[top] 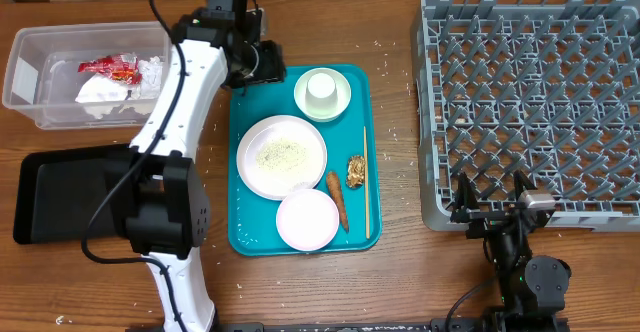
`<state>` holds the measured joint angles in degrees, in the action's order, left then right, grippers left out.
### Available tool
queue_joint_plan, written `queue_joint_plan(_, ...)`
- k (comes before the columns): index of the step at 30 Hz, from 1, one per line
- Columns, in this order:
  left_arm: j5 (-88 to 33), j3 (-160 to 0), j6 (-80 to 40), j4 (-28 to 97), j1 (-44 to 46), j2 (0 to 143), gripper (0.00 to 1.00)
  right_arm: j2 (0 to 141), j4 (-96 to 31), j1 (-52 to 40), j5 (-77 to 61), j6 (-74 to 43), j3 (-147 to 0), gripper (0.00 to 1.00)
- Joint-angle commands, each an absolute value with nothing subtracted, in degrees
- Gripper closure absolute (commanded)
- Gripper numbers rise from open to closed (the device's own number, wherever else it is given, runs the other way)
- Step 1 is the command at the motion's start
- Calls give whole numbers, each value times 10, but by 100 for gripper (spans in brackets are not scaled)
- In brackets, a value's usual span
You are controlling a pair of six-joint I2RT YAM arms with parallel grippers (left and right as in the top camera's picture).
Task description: Sort waste into correct bins and load items into the dishwasher
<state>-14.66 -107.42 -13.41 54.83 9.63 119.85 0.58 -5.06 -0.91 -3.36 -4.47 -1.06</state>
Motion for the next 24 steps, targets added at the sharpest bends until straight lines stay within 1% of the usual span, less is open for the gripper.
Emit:
queue_joint_plan(1,-153,-1082,-141,548,129,1195,38,2,-46,-13,-26,-44,-5,0)
queue_joint_plan(11,-139,-1082,-139,559,183,1195,38,2,-46,-13,-26,-45,-5,0)
queue_joint_plan(14,-97,-1082,-140,557,197,1195,38,2,-46,-13,-26,-45,-5,0)
queue_joint_plan(15,-65,-1082,-145,550,206,1196,38,2,-46,-13,-26,-44,-5,0)
queue_joint_plan(18,-36,-1082,-157,530,214,1196,37,2,-46,-13,-26,-44,-5,0)
queue_joint_plan(24,-27,-1081,-164,499,218,1197,30,2,-46,-13,-26,-45,-5,0)
